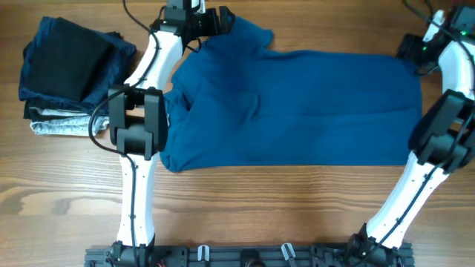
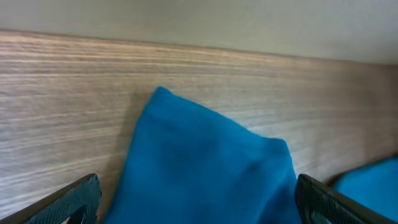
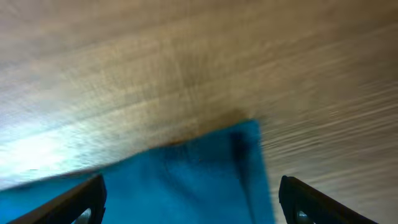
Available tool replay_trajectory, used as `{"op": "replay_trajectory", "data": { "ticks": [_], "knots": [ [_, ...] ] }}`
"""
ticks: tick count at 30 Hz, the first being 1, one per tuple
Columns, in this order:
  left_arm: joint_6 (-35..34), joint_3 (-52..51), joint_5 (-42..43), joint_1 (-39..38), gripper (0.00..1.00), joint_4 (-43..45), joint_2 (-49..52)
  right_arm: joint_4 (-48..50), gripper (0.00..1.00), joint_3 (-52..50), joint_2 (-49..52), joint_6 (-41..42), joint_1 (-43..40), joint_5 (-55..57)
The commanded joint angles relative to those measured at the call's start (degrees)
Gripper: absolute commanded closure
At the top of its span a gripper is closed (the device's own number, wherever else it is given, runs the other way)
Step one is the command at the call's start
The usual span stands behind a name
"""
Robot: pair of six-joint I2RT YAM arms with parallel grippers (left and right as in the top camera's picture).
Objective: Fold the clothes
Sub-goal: 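Grasp the shirt's top edge with both grippers at each end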
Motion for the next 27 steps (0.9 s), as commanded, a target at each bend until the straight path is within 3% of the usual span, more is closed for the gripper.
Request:
{"op": "replay_trajectory", "data": {
  "ticks": [1,5,7,13,17,20,27],
  "knots": [
    [1.4,0.2,1.7,-0.7,0.0,-0.2,0.7,0.3,0.09,0.5,2.2,-1.8,1.0,0.2],
    [2.0,0.1,1.7,-0.9,0.01,-0.4,1.5,0.8,0.04,0.2,2.7,-3.4,1.2,2.2],
    [6.1,0.1,1.7,-1.0,0.02,-0.3,1.5,1.6,0.03,0.2,2.7,-3.7,1.2,3.8],
    [20.8,0.1,-0.5,-1.8,0.16,-0.5,1.5,0.6,0.01,0.1,3.6,-4.7,1.2,3.1],
    [31.1,0.1,-8.6,-4.1,0.13,0.7,1.9,0.5,0.01,0.1,5.0,-4.7,1.2,3.1],
    [31.3,0.1,-14.1,-4.7,0.11,3.6,2.7,0.5,0.0,0.1,5.3,-4.7,1.2,3.1],
    [30.6,0.1,-17.5,-3.6,0.12,4.5,7.8,-0.8,0.01,0.1,5.3,-4.7,1.2,3.1]
  ]
}}
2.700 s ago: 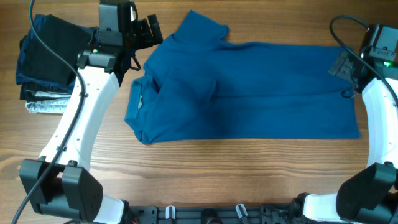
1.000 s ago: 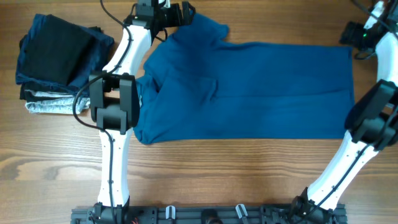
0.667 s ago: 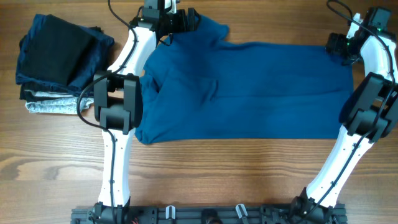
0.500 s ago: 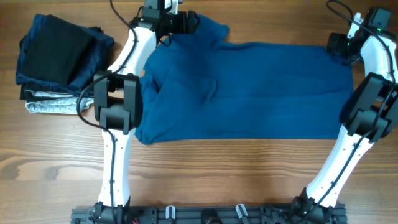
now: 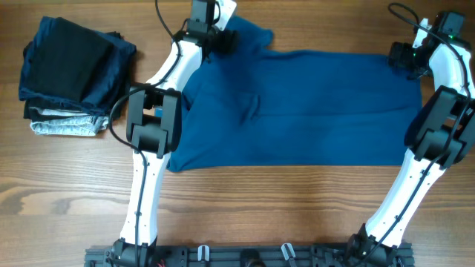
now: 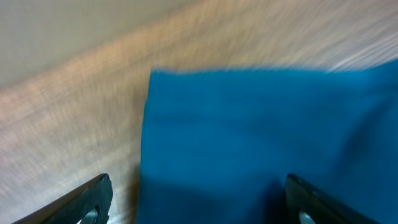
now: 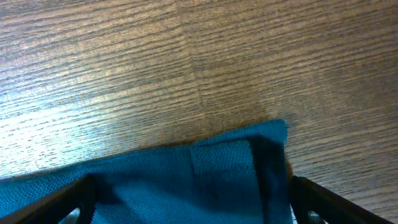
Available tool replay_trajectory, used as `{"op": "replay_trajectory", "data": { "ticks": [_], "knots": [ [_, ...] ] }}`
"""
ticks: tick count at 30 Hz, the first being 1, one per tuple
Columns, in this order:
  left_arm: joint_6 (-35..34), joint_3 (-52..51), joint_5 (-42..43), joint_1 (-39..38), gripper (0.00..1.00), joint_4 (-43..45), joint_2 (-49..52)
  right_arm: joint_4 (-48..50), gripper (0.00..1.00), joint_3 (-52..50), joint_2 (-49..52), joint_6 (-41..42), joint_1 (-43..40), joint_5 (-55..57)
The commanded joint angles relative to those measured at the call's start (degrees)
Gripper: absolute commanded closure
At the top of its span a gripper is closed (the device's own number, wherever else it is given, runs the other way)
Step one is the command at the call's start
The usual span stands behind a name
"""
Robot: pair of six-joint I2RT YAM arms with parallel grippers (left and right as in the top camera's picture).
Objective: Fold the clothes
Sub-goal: 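Grasp the shirt's top edge with both grippers at each end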
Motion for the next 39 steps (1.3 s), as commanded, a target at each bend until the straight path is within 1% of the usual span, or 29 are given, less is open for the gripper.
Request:
{"op": "replay_trajectory", "data": {
  "ticks": [1,3,6,7,8,11,13,14,15,16,17,18,19,20,21,22,23,24,26,28,32,33,34,35,36,37,38,39],
  "knots": [
    [-0.8,0.1,-2.0,1.1,0.14,0.8,3.3,-1.4,0.01,0.1,2.6,-1.2,0.3,1.0],
    [-2.2,0.1,-1.8,1.5,0.23,0.1,3.7,-1.4,0.01,0.1,2.6,-1.1,0.3,1.0],
    [-2.4,0.1,-1.2,1.7,0.28,-1.6,4.2,-1.4,0.01,0.1,2.6,-1.2,0.3,1.1],
    [-2.4,0.1,-0.6,1.7,0.33,-2.1,4.2,-1.4,0.01,0.1,2.6,-1.3,0.3,1.1],
    [-2.4,0.1,0.7,1.7,0.35,-2.3,4.2,-1.2,0.01,0.1,2.6,-2.7,0.3,1.1],
    [-3.5,0.1,1.4,1.7,0.34,-2.3,4.2,1.4,0.01,0.1,2.6,-7.4,0.3,2.6],
    [-3.6,0.1,1.4,1.7,0.29,-2.3,4.2,2.1,0.01,0.1,2.6,-7.4,0.3,5.0],
    [-3.6,0.1,1.4,1.8,0.29,-2.5,4.2,1.8,0.01,0.1,2.6,-7.4,0.3,5.0],
    [-3.6,0.1,1.4,1.8,0.29,-2.7,4.2,1.4,0.03,0.1,2.6,-7.1,0.3,5.0],
    [-3.6,0.1,1.4,1.8,0.29,-2.9,4.2,0.7,0.12,0.1,2.6,-6.4,0.3,5.0],
    [-3.6,0.1,1.4,1.8,0.32,-2.9,4.2,0.3,0.17,0.1,2.6,-5.5,0.3,5.0],
    [-3.6,0.1,1.4,1.8,0.43,-2.9,4.2,-0.1,0.22,0.1,2.6,-5.5,0.3,5.0],
    [-3.6,0.1,1.4,1.8,0.55,-2.9,4.2,-0.1,0.22,0.1,2.7,-5.5,0.3,5.0],
    [-3.6,0.1,1.4,1.8,0.62,-3.1,4.2,-0.2,0.2,0.1,2.7,-5.5,0.3,5.0],
    [-3.6,0.1,1.4,1.8,0.64,-3.4,4.2,-0.1,0.19,0.1,2.7,-5.5,0.2,5.0],
    [-3.6,0.1,1.4,1.8,0.64,-3.7,4.2,-0.1,0.19,0.1,2.7,-5.5,0.1,5.0],
    [-3.6,0.1,1.4,1.8,0.62,-4.0,4.2,0.0,0.19,0.1,2.7,-5.5,0.1,5.0],
    [-3.6,0.1,1.4,1.8,0.6,-4.0,4.2,0.5,0.17,0.1,2.7,-5.4,0.1,5.7],
    [-3.6,0.1,1.4,1.8,0.6,-3.9,4.2,2.1,0.12,0.1,2.7,-3.6,0.1,11.6],
    [-3.6,0.1,1.4,1.8,0.59,-3.7,4.2,2.0,0.08,0.1,2.8,-3.6,-0.1,11.1],
    [-3.6,0.1,1.4,1.8,0.58,-3.8,4.2,1.6,0.09,0.1,5.4,-2.8,-0.1,9.4],
    [-3.6,0.1,1.4,1.8,0.58,-3.8,4.2,1.3,0.13,0.1,5.9,-2.1,-0.1,9.2],
    [-3.6,0.1,1.4,1.8,0.58,-3.8,4.2,0.9,0.21,0.1,6.4,-1.6,-0.1,8.8],
    [-3.6,0.1,1.4,1.8,0.58,-3.8,4.2,0.7,0.35,0.1,6.8,-0.9,-0.1,8.8],
    [-3.6,0.1,1.4,1.8,0.58,-3.8,4.2,0.8,0.45,0.1,6.8,-0.8,-0.1,8.8],
    [-3.6,0.1,1.4,1.8,0.63,-3.7,4.2,1.2,0.57,0.1,6.8,-0.8,-0.1,8.8],
    [-3.6,0.1,1.4,1.8,0.7,-3.8,4.2,1.4,0.76,0.1,6.8,-1.0,-0.1,8.8],
    [-3.6,0.1,1.4,1.8,0.77,-4.0,4.2,1.3,0.78,0.1,6.8,-1.0,-0.1,8.8]
  ]
}}
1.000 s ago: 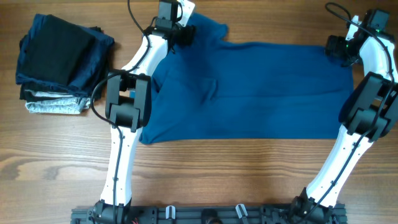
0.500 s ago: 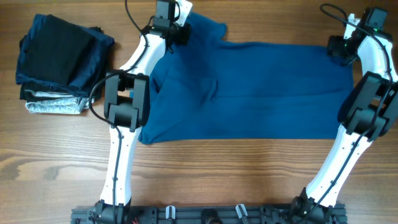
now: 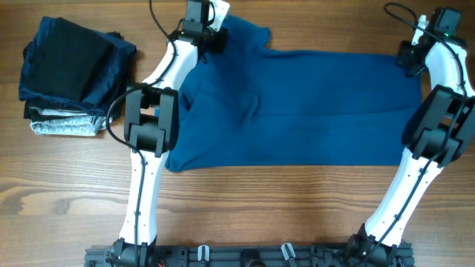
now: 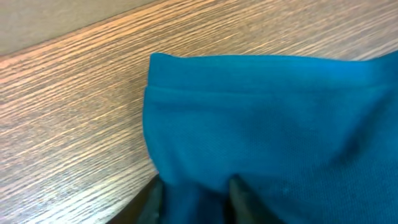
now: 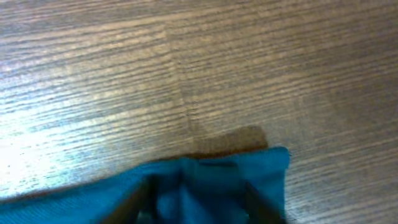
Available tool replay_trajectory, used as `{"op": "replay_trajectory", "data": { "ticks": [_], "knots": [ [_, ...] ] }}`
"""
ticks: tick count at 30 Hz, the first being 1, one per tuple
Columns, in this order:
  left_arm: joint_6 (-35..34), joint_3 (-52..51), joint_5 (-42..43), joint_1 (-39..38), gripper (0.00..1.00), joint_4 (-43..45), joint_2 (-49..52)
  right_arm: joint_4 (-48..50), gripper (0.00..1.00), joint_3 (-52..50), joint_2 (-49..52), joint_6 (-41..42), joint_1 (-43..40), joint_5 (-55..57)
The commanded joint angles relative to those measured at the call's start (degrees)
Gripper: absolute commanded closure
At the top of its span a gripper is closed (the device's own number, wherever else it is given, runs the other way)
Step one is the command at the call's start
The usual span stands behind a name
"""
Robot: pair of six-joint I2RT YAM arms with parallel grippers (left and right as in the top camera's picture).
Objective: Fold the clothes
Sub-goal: 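Grasp the shirt's top edge with both grippers at each end, then fold the top edge down toward the bottom edge with both grippers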
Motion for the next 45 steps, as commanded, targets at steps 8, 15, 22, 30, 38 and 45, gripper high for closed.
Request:
{"op": "replay_trajectory", "data": {
  "ticks": [8,15,22,30,38,45],
  "knots": [
    [-0.3,-0.7,-0.1,0.5,0.74,-2.3,3.0,1.2,0.0,-0.8,5.3,0.4,-0.9,9.0],
    [-0.3,-0.7,-0.1,0.5,0.71,-2.2,3.0,-0.8,0.16,-1.4,5.5,1.5,-2.0,-2.2],
    [-0.3,-0.7,-0.2,0.6,0.75,-2.2,3.0,-1.8,0.52,-1.4,7.4,3.0,-1.9,-6.0],
    [-0.3,-0.6,-0.1,0.6,0.96,-2.1,2.0,-1.7,0.96,-1.1,7.0,1.3,-1.9,-6.0],
    [-2.1,-0.6,-0.1,0.6,0.96,-4.0,-6.4,-2.2,0.96,-1.1,-1.2,1.2,-1.9,-6.0],
    [-4.8,-0.6,-0.2,0.6,0.96,-11.1,-14.2,-7.1,0.96,-1.1,-9.0,1.3,-1.9,-6.0]
  ]
}}
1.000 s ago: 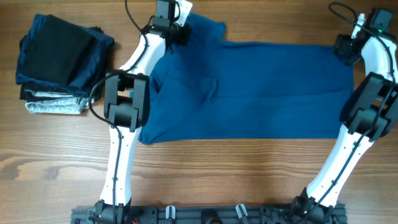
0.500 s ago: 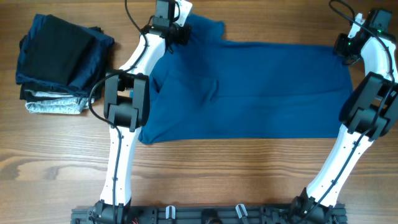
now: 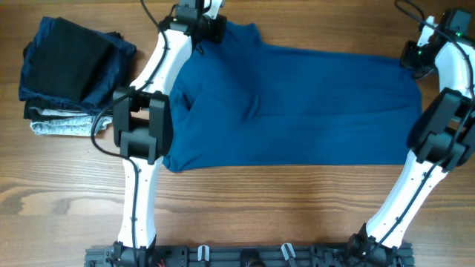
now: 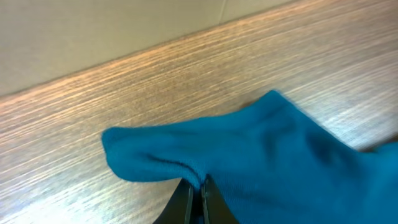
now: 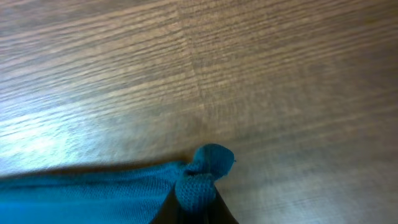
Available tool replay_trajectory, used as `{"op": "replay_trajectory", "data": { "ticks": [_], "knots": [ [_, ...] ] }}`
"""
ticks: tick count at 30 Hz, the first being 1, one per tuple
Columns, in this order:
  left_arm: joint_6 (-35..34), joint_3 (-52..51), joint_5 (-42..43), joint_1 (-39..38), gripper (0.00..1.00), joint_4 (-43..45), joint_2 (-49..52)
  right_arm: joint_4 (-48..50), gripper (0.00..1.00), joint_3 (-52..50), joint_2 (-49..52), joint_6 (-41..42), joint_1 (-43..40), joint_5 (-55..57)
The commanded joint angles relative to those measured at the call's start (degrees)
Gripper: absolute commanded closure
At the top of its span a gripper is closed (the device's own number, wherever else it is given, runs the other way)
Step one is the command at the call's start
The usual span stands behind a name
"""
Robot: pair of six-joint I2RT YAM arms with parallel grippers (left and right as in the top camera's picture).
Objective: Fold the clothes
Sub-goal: 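Fold the top edge down toward the bottom edge with both grippers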
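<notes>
A blue shirt (image 3: 297, 104) lies spread across the middle of the wooden table (image 3: 237, 208). My left gripper (image 3: 205, 26) is at the shirt's far left corner, shut on a fold of the blue cloth (image 4: 186, 155), which lifts off the wood. At the far right corner my right gripper (image 3: 415, 55) is shut on a bunched knot of the hem (image 5: 202, 174).
A stack of folded dark and grey clothes (image 3: 70, 74) sits at the far left. Both white arms (image 3: 148, 111) reach from the near edge rail (image 3: 245, 256) over the table sides to the far edge.
Both grippers were pressing down over the far corners and now hold them pinched. The cloth at each corner is gathered and raised a little; the far edge is pulled tauter.
Both grippers stood open near the shirt's far corners. They then sat over the corners, still open. Then each was closing down on its corner, and now each holds a pinch of cloth.
</notes>
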Motion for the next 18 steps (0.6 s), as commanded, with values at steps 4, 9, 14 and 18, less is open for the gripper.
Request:
{"op": "replay_trajectory", "data": {
  "ticks": [4,9,14,18],
  "knots": [
    [-1.2,-0.3,-1.2,0.4,0.96,-14.3,-8.3,-10.6,0.96,-0.5,-9.0,-0.6,-0.2,0.7],
    [-1.6,-0.3,-1.2,0.4,0.96,-34.1,-13.2,-20.1,0.96,-0.5,-9.2,-0.8,-0.3,0.8],
    [-4.5,-0.3,-1.2,0.6,0.96,-49.8,-19.6,-28.8,0.96,-0.5,-9.2,-2.2,-2.0,1.0],
    [-8.7,-2.3,-1.2,0.5,0.96,-58.6,-19.4,-35.0,0.96,-0.5,-9.2,-1.7,-4.1,1.0]
  ]
}}
